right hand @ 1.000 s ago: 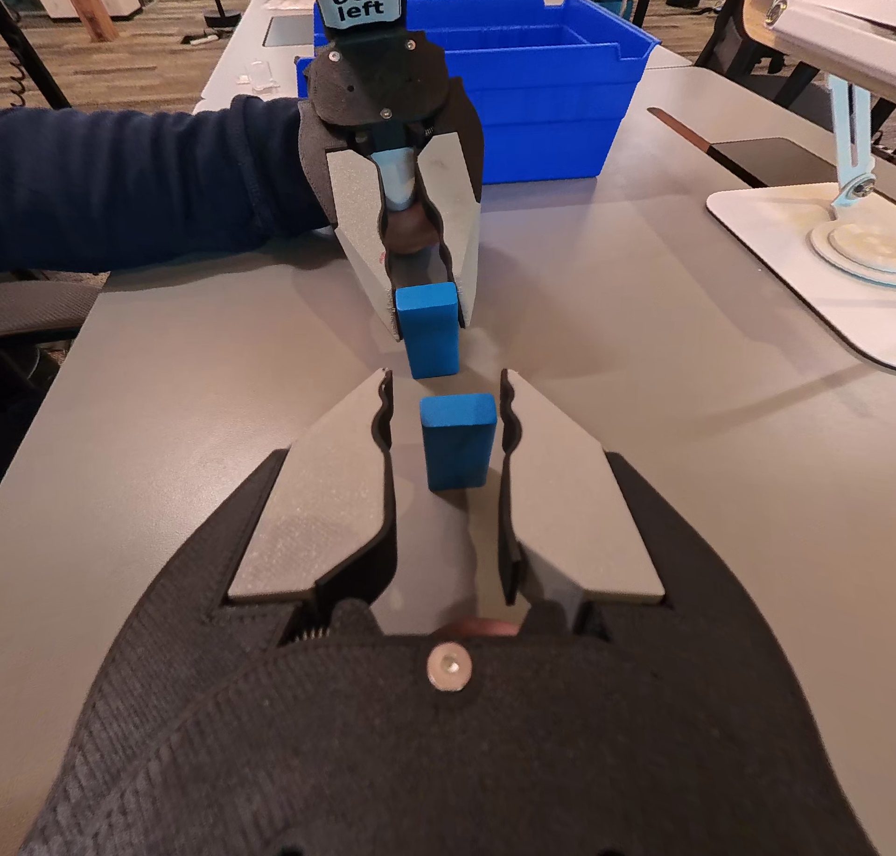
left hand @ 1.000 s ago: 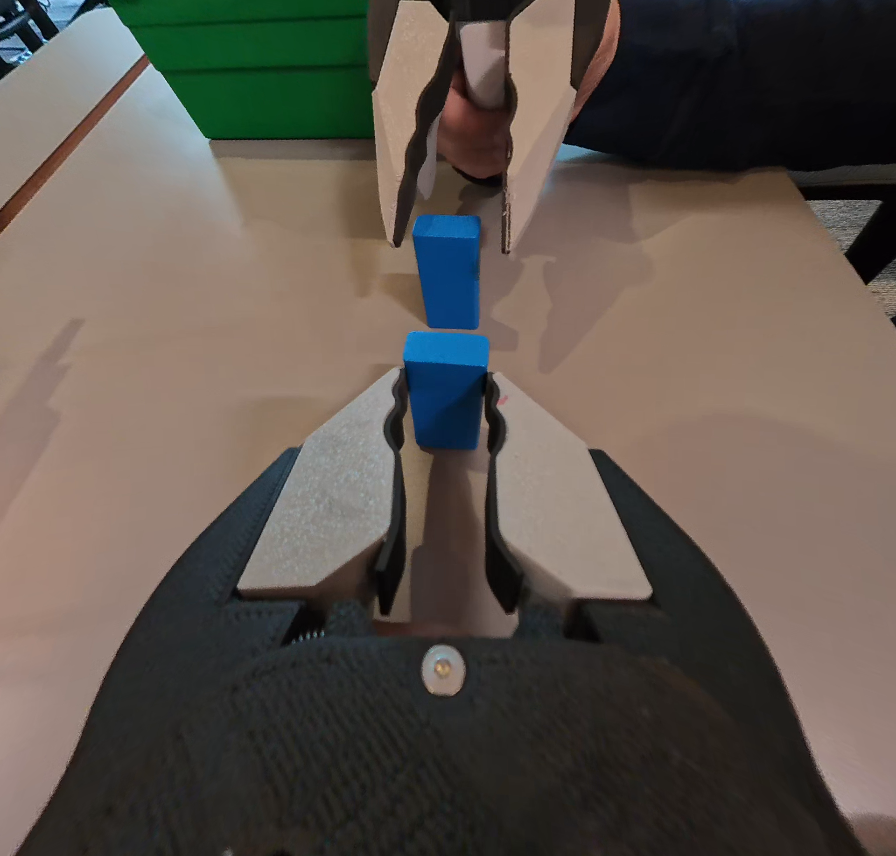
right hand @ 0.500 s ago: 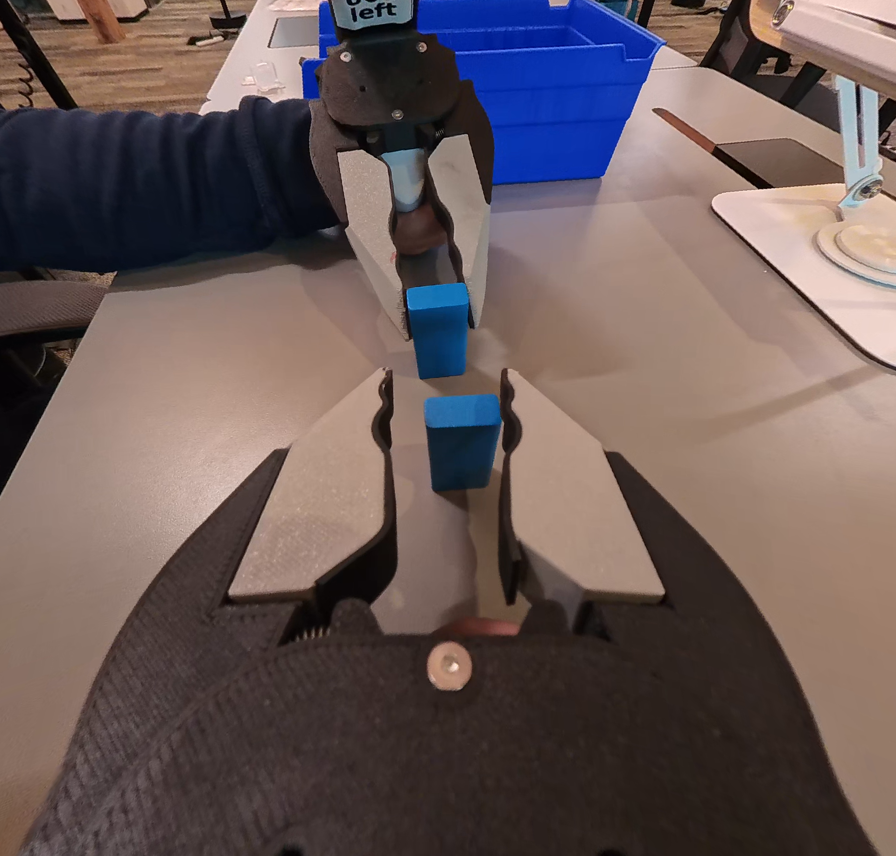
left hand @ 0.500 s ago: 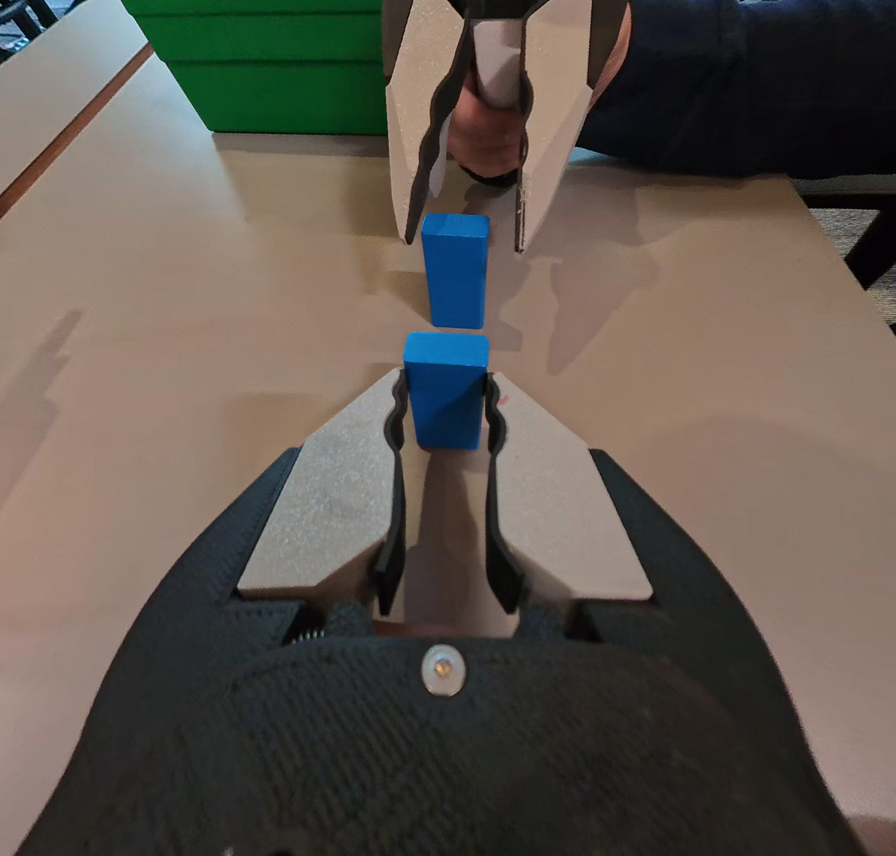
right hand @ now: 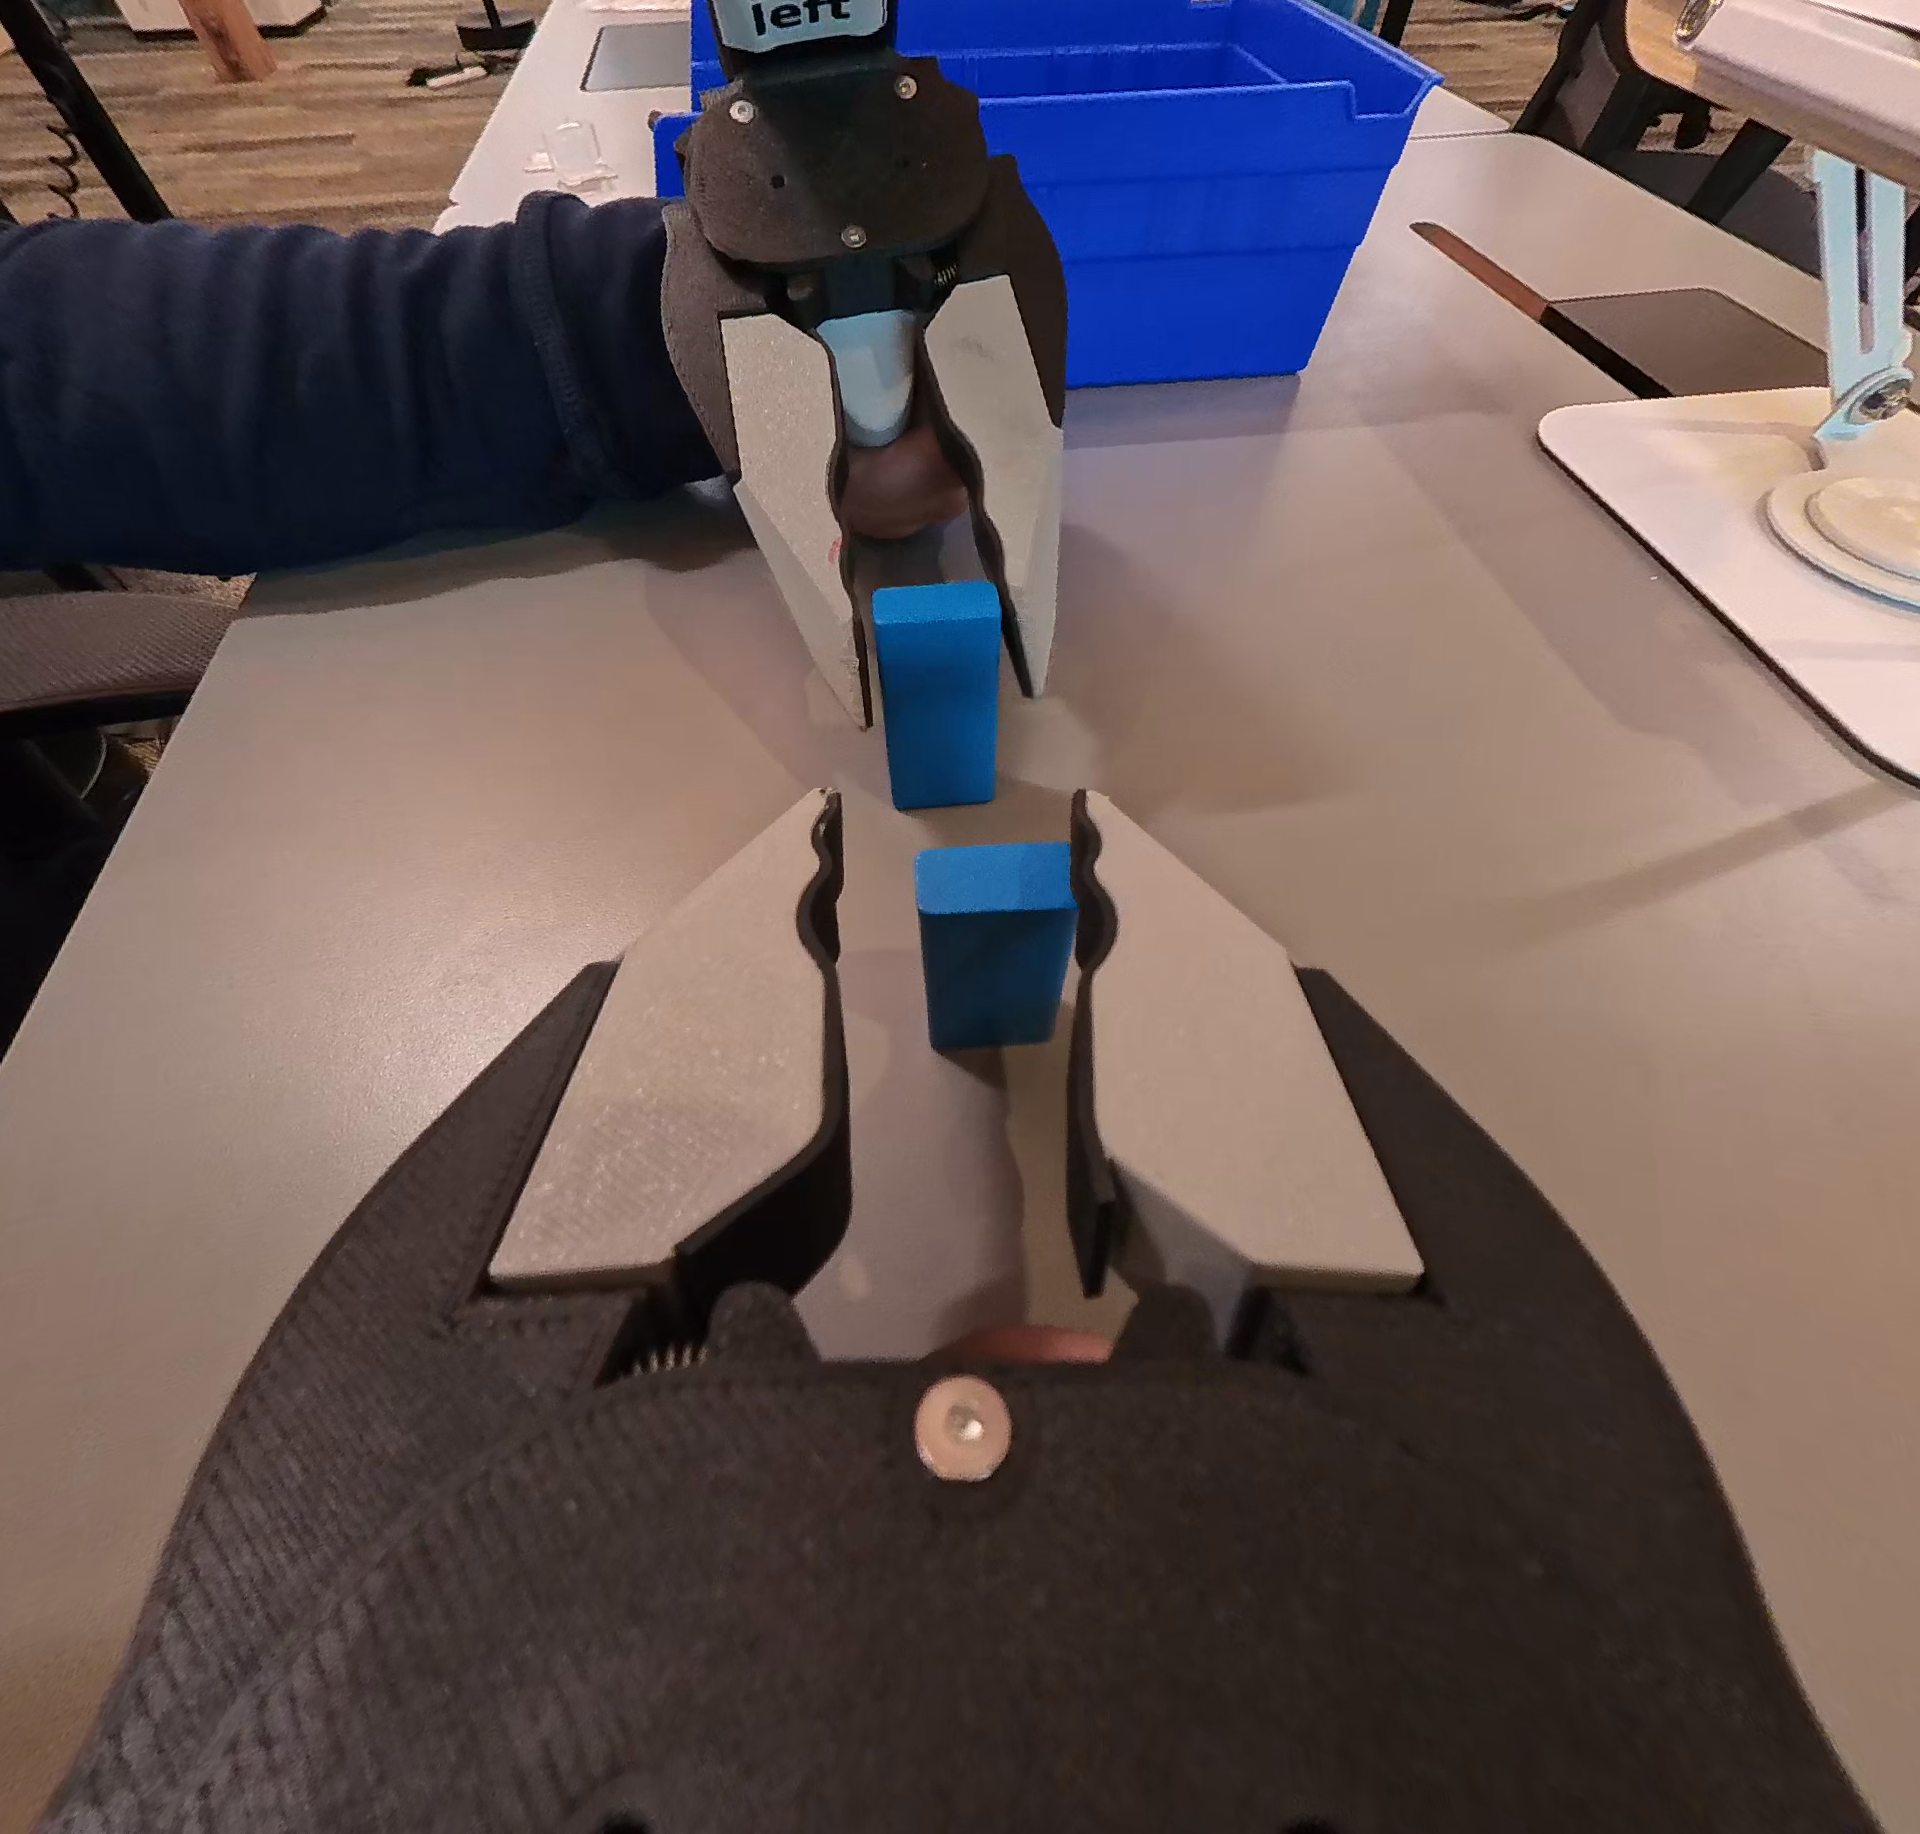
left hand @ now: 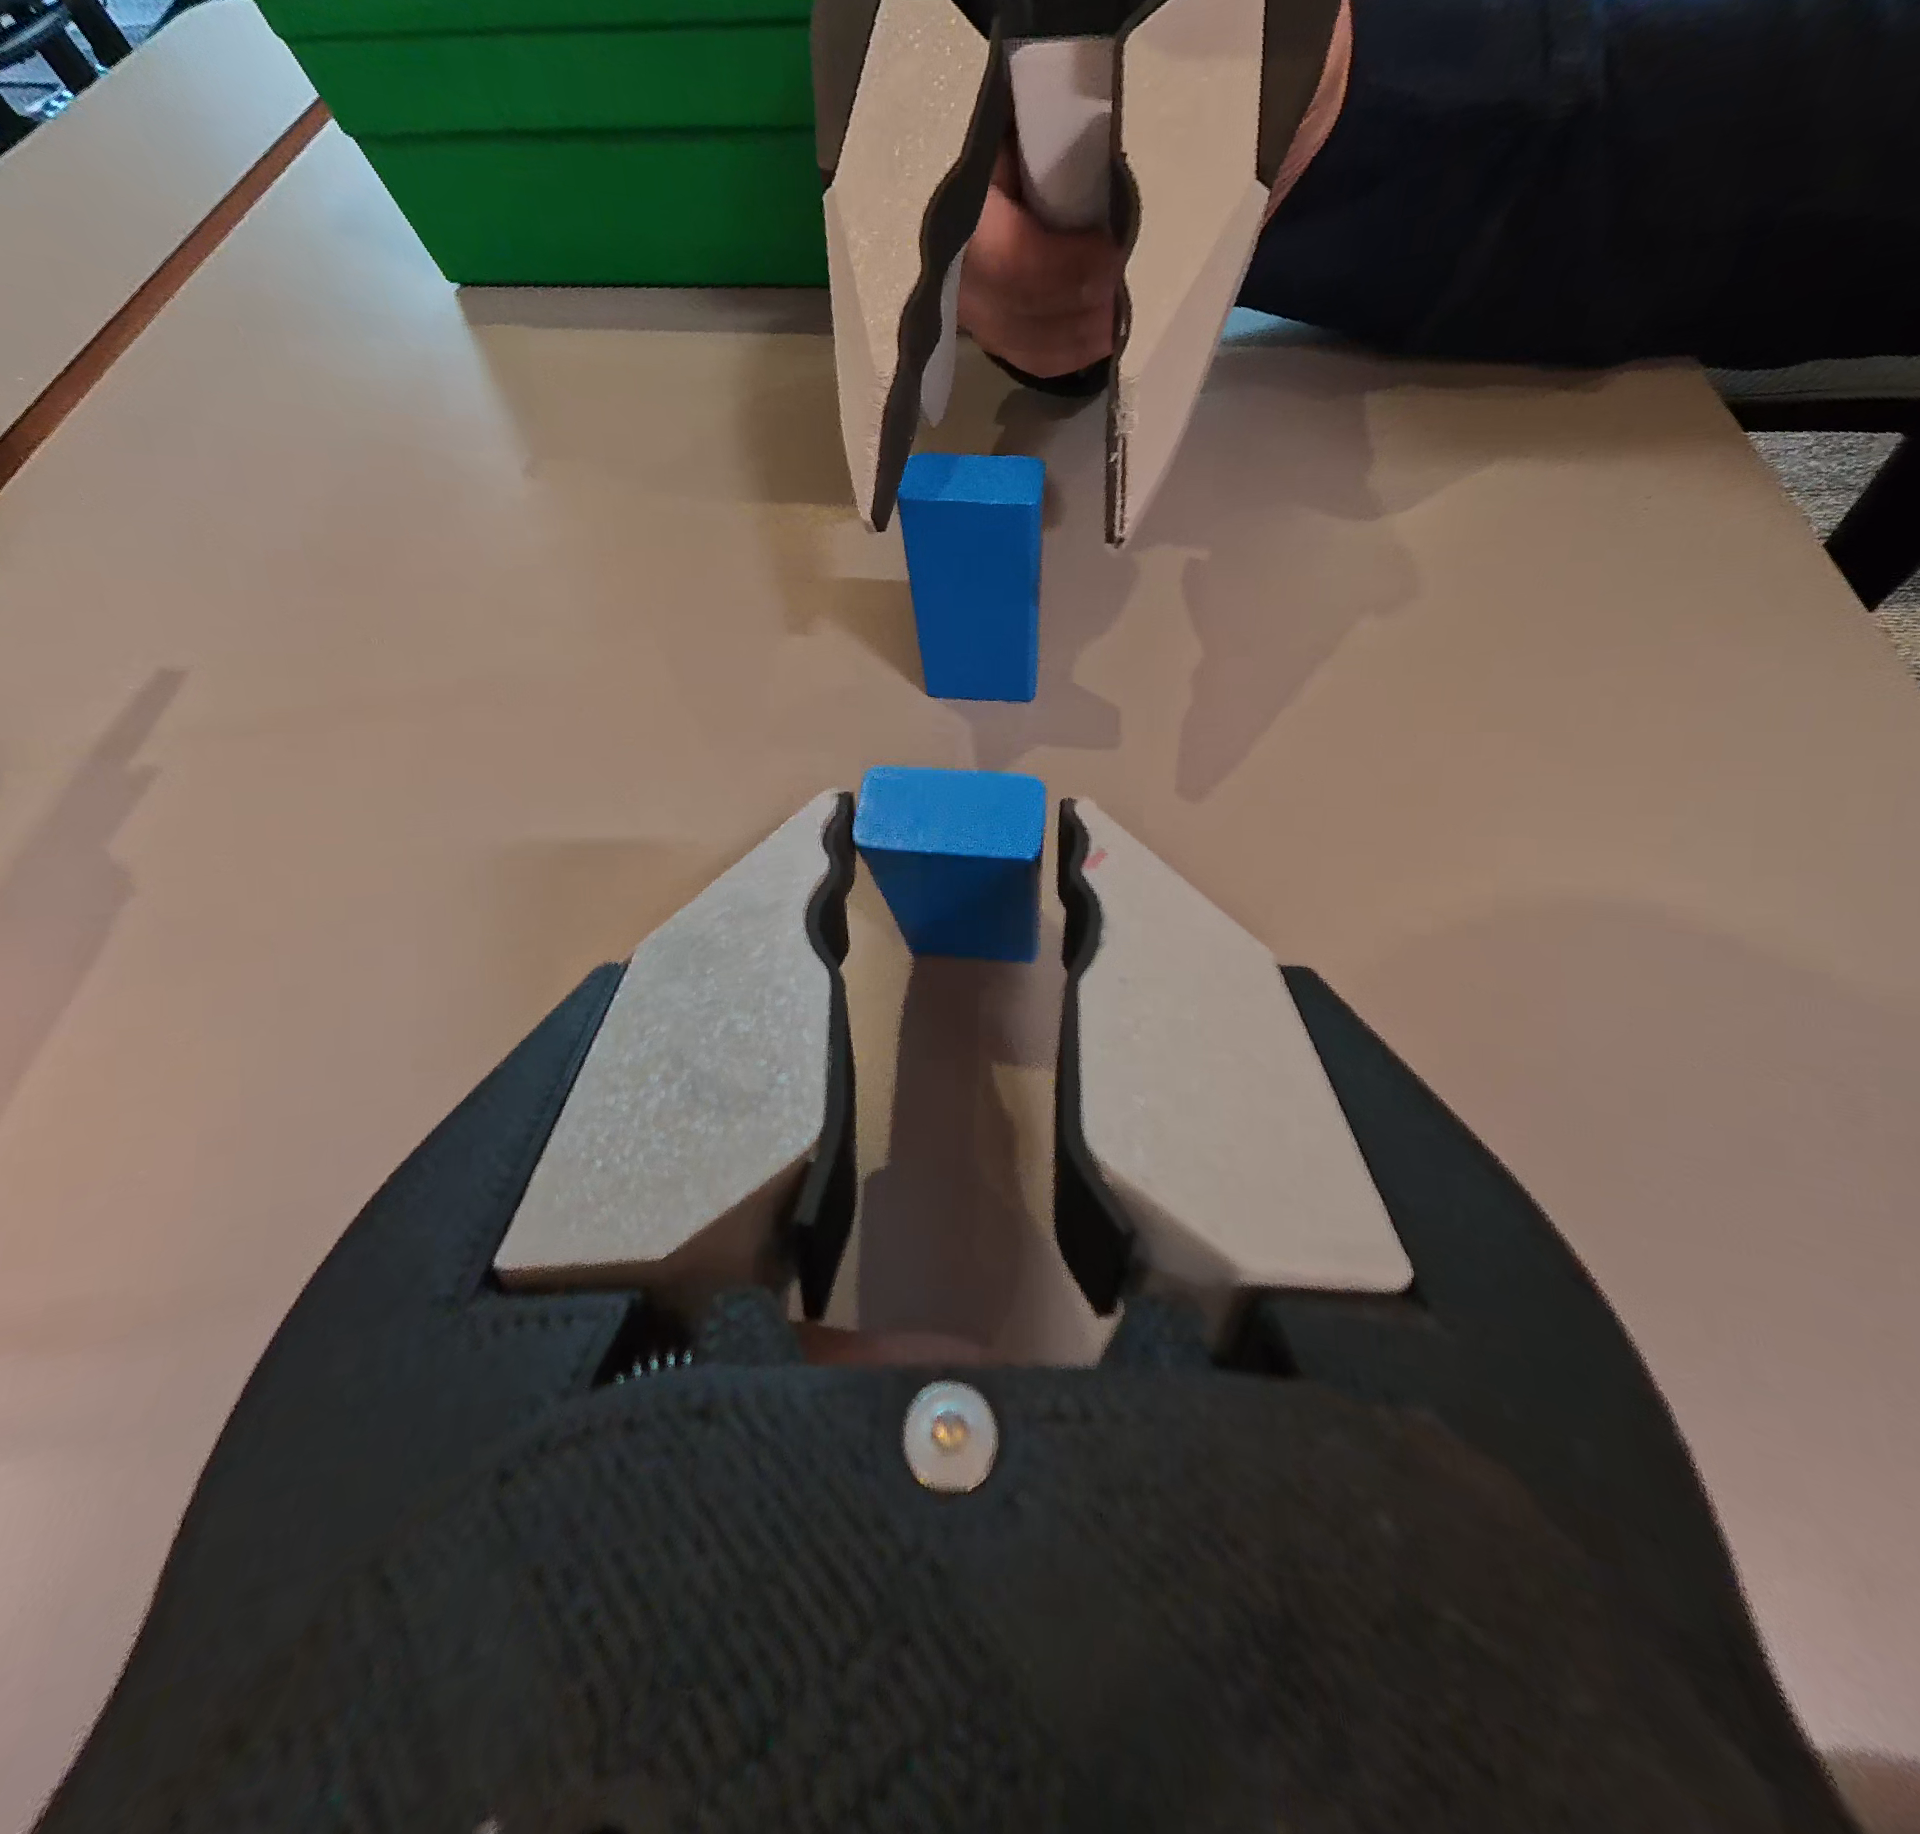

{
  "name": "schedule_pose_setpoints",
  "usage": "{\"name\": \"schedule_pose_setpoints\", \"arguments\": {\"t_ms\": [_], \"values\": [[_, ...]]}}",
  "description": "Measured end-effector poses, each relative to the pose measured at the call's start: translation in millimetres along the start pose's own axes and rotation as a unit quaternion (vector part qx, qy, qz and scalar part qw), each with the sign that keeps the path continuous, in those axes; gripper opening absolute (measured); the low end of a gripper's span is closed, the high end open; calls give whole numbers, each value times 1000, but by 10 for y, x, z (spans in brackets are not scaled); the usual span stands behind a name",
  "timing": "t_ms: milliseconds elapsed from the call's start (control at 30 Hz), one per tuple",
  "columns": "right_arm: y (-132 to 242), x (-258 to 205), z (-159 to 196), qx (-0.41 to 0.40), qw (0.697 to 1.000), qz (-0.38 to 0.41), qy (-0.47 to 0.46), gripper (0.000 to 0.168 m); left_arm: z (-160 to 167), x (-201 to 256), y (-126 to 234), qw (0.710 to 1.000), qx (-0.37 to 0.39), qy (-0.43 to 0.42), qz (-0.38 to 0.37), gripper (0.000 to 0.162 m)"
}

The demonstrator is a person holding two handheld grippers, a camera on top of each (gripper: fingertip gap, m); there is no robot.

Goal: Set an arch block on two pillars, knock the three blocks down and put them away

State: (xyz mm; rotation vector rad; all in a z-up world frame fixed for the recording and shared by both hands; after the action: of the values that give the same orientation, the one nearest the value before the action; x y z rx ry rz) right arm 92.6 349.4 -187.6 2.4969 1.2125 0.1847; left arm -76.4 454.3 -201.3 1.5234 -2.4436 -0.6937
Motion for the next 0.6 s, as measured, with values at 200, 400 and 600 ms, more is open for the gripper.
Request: {"name": "schedule_pose_setpoints", "arguments": {"t_ms": [200, 400, 600], "values": [[13, 0, -12, 5, 1000, 0, 1, 41, 1, -1, 10, 1000, 3, 1, -5, 39], [12, -1, -16, 4, 1000, 0, 3, 41, 16, 38, 85, 999, 12, 2, -30, 43], [9, -5, -16, 4, 1000, 0, 3, 41, 47, 30, 41, 998, -22, -3, -52, 51]]}}
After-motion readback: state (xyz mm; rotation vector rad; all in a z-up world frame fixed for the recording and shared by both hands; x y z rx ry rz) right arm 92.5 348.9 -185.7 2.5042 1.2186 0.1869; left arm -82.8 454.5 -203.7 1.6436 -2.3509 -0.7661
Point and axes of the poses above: each gripper's, where its closed fingertips meet, y back along the fingers, z out of its underside, x = y × z across the jaws, the point moved 9 cm from there along y, back along the fingers, and after that the axes turned 2 degrees about -y, right-handed, at the moved point
